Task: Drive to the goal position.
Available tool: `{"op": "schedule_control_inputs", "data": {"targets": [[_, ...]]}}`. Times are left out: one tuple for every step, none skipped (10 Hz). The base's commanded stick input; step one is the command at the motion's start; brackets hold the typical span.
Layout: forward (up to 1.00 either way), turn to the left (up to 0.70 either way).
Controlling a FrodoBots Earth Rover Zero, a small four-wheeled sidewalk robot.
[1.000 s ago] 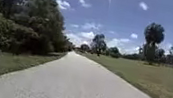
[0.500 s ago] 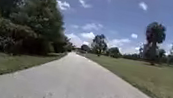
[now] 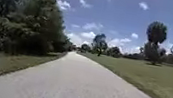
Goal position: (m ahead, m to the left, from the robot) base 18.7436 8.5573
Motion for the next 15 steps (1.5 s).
{"op": "schedule_control_inputs", "data": {"targets": [[0.50,0.00],[0.50,0.00],[0.50,0.00],[0.50,0.00],[0.50,0.00],[0.50,0.00],[0.50,0.00],[0.50,0.00],[0.50,0.00],[0.50,0.00],[0.50,0.00],[0.50,0.00],[0.50,0.00],[0.50,0.00],[0.50,0.00]]}}
